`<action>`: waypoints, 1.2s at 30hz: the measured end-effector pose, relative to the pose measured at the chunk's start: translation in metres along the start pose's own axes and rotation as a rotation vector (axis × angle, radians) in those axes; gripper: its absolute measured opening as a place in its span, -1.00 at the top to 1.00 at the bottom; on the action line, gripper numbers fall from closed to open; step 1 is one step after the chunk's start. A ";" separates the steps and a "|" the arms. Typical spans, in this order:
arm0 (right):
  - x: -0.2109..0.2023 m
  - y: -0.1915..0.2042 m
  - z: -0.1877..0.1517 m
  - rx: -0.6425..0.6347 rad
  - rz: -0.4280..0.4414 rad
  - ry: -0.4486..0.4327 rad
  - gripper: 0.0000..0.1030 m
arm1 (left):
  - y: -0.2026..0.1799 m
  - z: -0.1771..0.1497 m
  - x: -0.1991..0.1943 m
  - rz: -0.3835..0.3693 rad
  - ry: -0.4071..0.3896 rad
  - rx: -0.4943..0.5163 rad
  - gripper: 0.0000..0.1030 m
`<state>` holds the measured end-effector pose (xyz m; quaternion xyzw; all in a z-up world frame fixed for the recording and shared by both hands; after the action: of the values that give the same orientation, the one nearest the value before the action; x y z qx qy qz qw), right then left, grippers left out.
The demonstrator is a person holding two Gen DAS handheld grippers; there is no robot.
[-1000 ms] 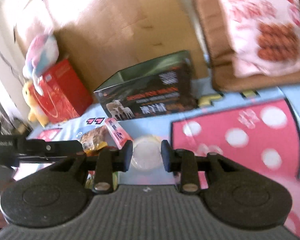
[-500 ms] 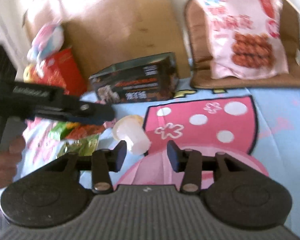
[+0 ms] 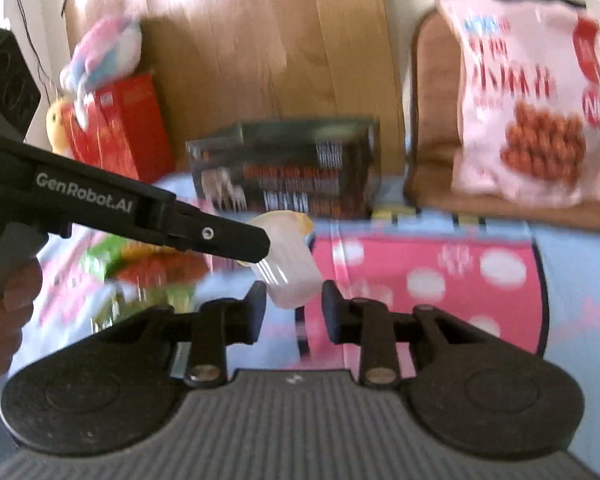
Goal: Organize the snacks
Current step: 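Lower the jelly cup into the black tin box and open the left gripper, then grasp the pink candy stick box with the left gripper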
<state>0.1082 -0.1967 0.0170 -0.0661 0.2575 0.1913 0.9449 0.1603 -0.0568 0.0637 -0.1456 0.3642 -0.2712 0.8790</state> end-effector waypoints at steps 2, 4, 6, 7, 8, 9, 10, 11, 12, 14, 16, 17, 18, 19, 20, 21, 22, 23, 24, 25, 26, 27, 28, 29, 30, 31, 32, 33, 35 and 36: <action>0.011 0.004 0.020 -0.021 -0.008 -0.029 0.36 | 0.009 0.021 -0.004 0.019 -0.042 -0.010 0.47; 0.028 0.009 0.040 -0.044 -0.013 -0.053 0.36 | 0.020 0.042 -0.006 0.041 -0.082 -0.017 0.47; 0.049 0.014 0.060 -0.064 -0.017 -0.073 0.36 | 0.035 0.062 -0.003 0.065 -0.109 -0.031 0.47; 0.062 0.014 0.069 -0.067 -0.014 -0.075 0.36 | 0.043 0.073 0.000 0.079 -0.115 -0.043 0.47; 0.075 0.014 0.077 -0.067 -0.008 -0.071 0.36 | 0.052 0.081 0.005 0.090 -0.118 -0.057 0.47; 0.085 0.014 0.083 -0.065 -0.003 -0.065 0.36 | 0.058 0.087 0.008 0.098 -0.120 -0.069 0.48; 0.097 0.013 0.090 -0.062 0.000 -0.057 0.36 | 0.065 0.093 0.012 0.106 -0.118 -0.083 0.48; 0.108 0.014 0.094 -0.060 0.000 -0.046 0.36 | 0.072 0.097 0.017 0.114 -0.115 -0.097 0.51; 0.120 0.015 0.098 -0.065 -0.003 -0.034 0.35 | 0.079 0.099 0.022 0.123 -0.112 -0.110 0.51; 0.136 0.018 0.101 -0.084 -0.006 -0.018 0.33 | 0.088 0.102 0.031 0.120 -0.094 -0.133 0.51; 0.145 0.023 0.103 -0.092 -0.006 -0.007 0.32 | 0.095 0.100 0.035 0.137 -0.086 -0.143 0.50; 0.148 0.024 0.103 -0.094 -0.009 -0.003 0.32 | 0.096 0.099 0.037 0.143 -0.084 -0.140 0.50; 0.147 0.026 0.104 -0.092 -0.011 -0.004 0.31 | 0.096 0.098 0.036 0.145 -0.089 -0.138 0.44; 0.144 0.026 0.104 -0.085 -0.014 -0.009 0.31 | 0.095 0.096 0.033 0.140 -0.099 -0.140 0.44; 0.139 0.026 0.103 -0.074 -0.012 -0.016 0.31 | 0.094 0.094 0.027 0.128 -0.109 -0.142 0.44; 0.130 0.025 0.101 -0.061 -0.008 -0.031 0.31 | 0.094 0.091 0.019 0.114 -0.124 -0.145 0.44; 0.122 0.025 0.098 -0.053 0.000 -0.041 0.31 | 0.095 0.090 0.011 0.101 -0.139 -0.150 0.43; 0.110 0.024 0.093 -0.043 0.017 -0.049 0.31 | 0.097 0.086 0.000 0.091 -0.153 -0.157 0.43; 0.103 0.024 0.088 -0.032 0.039 -0.048 0.30 | 0.101 0.080 -0.010 0.084 -0.164 -0.167 0.43; 0.095 0.024 0.080 -0.020 0.069 -0.036 0.28 | 0.104 0.075 -0.018 0.081 -0.168 -0.178 0.43; 0.087 0.025 0.069 -0.008 0.112 -0.012 0.16 | 0.107 0.068 -0.025 0.078 -0.170 -0.194 0.43; 0.083 0.027 0.058 -0.003 0.149 0.015 0.06 | 0.110 0.060 -0.031 0.076 -0.166 -0.212 0.43; 0.081 0.029 0.049 -0.006 0.171 0.041 0.03 | 0.112 0.052 -0.035 0.074 -0.160 -0.227 0.43; 0.080 0.034 0.039 -0.024 0.177 0.073 0.03 | 0.113 0.046 -0.038 0.074 -0.154 -0.235 0.43; 0.082 0.038 0.030 -0.050 0.171 0.103 0.03 | 0.112 0.037 -0.041 0.079 -0.144 -0.238 0.43; 0.084 0.043 0.023 -0.068 0.161 0.133 0.04 | 0.112 0.030 -0.042 0.085 -0.135 -0.238 0.43; 0.087 0.044 0.017 -0.076 0.153 0.171 0.13 | 0.112 0.023 -0.043 0.092 -0.125 -0.239 0.43; 0.086 0.043 0.013 -0.063 0.153 0.167 0.36 | 0.111 0.018 -0.044 0.097 -0.116 -0.243 0.43; 0.081 0.035 0.013 -0.034 0.149 0.177 0.39 | 0.110 0.008 -0.046 0.099 -0.100 -0.264 0.43; 0.074 0.033 0.013 -0.022 0.140 0.178 0.42 | 0.109 0.005 -0.047 0.094 -0.092 -0.271 0.43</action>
<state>0.1598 -0.1398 -0.0109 -0.0752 0.3421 0.2528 0.9019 0.1768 0.0592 0.0441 -0.2578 0.3632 -0.1710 0.8789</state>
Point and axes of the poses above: each gripper's, at about its wrist camera, not at the fingertips, and x roughly the way its jaws point, y to its left, z to its top, the point moved 2 cm from there along x, roughly the way its jaws point, and after that the axes turned 8 degrees about -x, right-handed, at the moved point
